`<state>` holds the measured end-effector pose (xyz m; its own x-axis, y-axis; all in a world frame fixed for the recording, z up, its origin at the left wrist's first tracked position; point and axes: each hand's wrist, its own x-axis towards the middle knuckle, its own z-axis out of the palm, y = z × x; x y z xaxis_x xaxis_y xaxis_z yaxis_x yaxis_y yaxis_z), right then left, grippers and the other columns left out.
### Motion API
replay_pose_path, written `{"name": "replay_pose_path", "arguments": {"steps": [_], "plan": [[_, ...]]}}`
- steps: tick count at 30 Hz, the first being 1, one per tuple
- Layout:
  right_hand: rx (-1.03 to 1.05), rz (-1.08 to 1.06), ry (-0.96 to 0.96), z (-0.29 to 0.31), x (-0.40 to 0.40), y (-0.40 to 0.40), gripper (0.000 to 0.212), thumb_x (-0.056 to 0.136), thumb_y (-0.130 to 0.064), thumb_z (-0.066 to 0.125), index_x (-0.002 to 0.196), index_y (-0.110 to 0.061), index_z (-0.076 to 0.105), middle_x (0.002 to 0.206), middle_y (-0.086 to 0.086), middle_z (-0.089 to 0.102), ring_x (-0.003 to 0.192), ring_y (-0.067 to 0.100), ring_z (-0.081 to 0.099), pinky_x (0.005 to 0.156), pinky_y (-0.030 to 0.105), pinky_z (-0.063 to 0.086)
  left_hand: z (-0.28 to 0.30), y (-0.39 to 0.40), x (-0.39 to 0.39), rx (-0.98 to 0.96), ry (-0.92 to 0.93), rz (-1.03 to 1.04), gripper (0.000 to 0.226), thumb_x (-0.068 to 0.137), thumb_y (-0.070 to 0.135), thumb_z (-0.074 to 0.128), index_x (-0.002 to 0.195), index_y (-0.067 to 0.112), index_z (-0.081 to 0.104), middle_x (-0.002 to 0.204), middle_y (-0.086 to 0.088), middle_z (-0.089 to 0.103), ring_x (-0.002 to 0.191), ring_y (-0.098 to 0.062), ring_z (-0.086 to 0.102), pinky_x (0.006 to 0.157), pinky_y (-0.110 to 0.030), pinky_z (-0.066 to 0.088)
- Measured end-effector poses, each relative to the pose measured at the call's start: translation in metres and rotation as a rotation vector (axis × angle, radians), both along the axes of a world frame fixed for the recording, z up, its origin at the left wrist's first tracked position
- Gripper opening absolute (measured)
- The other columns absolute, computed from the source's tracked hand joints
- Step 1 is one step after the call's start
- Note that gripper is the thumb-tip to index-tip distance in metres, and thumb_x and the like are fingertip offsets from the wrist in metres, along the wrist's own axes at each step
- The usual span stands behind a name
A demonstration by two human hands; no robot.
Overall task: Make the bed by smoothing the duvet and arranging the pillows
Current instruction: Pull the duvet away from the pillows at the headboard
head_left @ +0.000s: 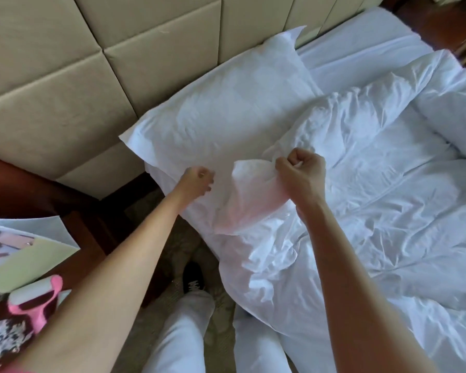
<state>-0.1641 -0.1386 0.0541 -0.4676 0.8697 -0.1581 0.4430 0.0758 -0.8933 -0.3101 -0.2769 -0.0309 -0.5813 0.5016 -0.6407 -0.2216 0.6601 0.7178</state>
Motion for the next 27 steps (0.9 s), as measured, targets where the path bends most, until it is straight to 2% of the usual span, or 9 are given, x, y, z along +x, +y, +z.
{"name": "replay_pose_path", "arguments": {"steps": [3, 5, 8, 12, 14, 17, 22, 25, 27], "plan": [[-0.03, 0.027, -0.032, 0.011, -0.006, 0.0, 0.043, 0.074, -0.006, 0.061, 0.048, -0.02, 0.029, 0.041, -0.014, 0.024, 0.046, 0.006, 0.025, 0.05, 0.025, 0.026, 0.072, 0.013, 0.002, 0.376, 0.181, -0.091, 0.029, 0.101, 0.031, 0.051, 0.12, 0.013, 0.063, 0.109, 0.003, 0.067, 0.095, -0.004, 0.063, 0.083, -0.018, 0.05], [-0.06, 0.048, -0.022, 0.019, -0.007, 0.003, 0.044, 0.077, -0.012, 0.064, 0.051, -0.021, 0.03, 0.045, -0.015, 0.026, 0.05, 0.009, 0.028, 0.052, 0.029, 0.026, 0.118, 0.021, 0.02, 0.426, 0.225, -0.296, 0.036, 0.096, 0.043, 0.056, 0.124, 0.022, 0.062, 0.113, 0.013, 0.065, 0.106, 0.003, 0.06, 0.089, -0.013, 0.048], [-0.118, 0.087, 0.035, 0.028, -0.005, 0.008, 0.046, 0.08, -0.019, 0.068, 0.055, -0.023, 0.03, 0.051, -0.01, 0.031, 0.057, 0.014, 0.033, 0.055, 0.033, 0.028, 0.142, 0.034, 0.052, 0.234, 0.489, -0.564, 0.053, 0.076, 0.053, 0.072, 0.12, 0.028, 0.057, 0.112, 0.011, 0.067, 0.104, -0.009, 0.063, 0.086, -0.028, 0.053], [-0.203, 0.162, 0.094, 0.041, 0.008, 0.013, 0.053, 0.088, -0.016, 0.067, 0.055, -0.023, 0.025, 0.049, -0.012, 0.025, 0.053, 0.01, 0.025, 0.053, 0.03, 0.026, 0.144, 0.058, 0.089, -0.087, 0.912, -0.634, 0.051, 0.081, 0.025, 0.067, 0.124, 0.009, 0.043, 0.114, -0.009, 0.064, 0.104, -0.032, 0.063, 0.077, -0.037, 0.052], [-0.24, 0.194, 0.072, 0.047, 0.02, 0.018, 0.05, 0.086, -0.015, 0.068, 0.055, -0.021, 0.029, 0.052, -0.007, 0.028, 0.056, 0.014, 0.029, 0.055, 0.032, 0.03, 0.145, 0.067, 0.101, -0.14, 0.891, -0.532, 0.035, 0.085, 0.019, 0.06, 0.114, 0.007, 0.044, 0.108, -0.012, 0.065, 0.099, -0.035, 0.063, 0.068, -0.034, 0.044], [-0.349, 0.208, 0.045, 0.057, 0.042, 0.025, 0.029, 0.079, -0.019, 0.073, 0.062, -0.012, 0.051, 0.064, 0.006, 0.045, 0.065, 0.019, 0.046, 0.063, 0.036, 0.046, 0.153, 0.065, 0.114, -0.111, 0.619, -0.454, 0.024, 0.083, 0.021, 0.058, 0.104, 0.014, 0.048, 0.1, -0.008, 0.064, 0.092, -0.034, 0.062, 0.068, -0.036, 0.047], [-0.464, -0.047, -0.095, 0.054, 0.071, 0.065, 0.033, 0.079, -0.037, 0.078, 0.074, -0.009, 0.061, 0.076, 0.01, 0.059, 0.075, 0.024, 0.06, 0.066, 0.034, 0.053, 0.199, 0.055, 0.143, -0.006, 0.654, -0.787, 0.028, 0.075, 0.011, 0.061, 0.07, 0.022, 0.036, 0.055, 0.008, 0.042, 0.055, -0.015, 0.046, 0.053, -0.032, 0.033], [-0.504, -0.103, -0.155, 0.061, 0.076, 0.096, 0.08, 0.071, -0.033, 0.085, 0.131, -0.008, 0.038, 0.11, 0.011, 0.058, 0.094, 0.025, 0.064, 0.065, 0.032, 0.057, 0.224, 0.051, 0.159, 0.054, 0.727, -0.855, 0.025, 0.073, 0.007, 0.059, 0.073, 0.014, 0.035, 0.049, 0.007, 0.03, 0.047, -0.014, 0.028, 0.05, -0.032, 0.026], [-0.621, -0.152, -0.1, 0.068, 0.078, 0.11, 0.085, 0.078, -0.008, 0.075, 0.143, -0.009, 0.02, 0.111, 0.012, 0.054, 0.083, 0.02, 0.061, 0.056, 0.027, 0.053, 0.235, 0.051, 0.166, 0.076, 0.767, -0.881, 0.02, 0.074, 0.005, 0.058, 0.076, 0.01, 0.04, 0.046, 0.005, 0.028, 0.046, -0.014, 0.027, 0.049, -0.031, 0.026]]}}
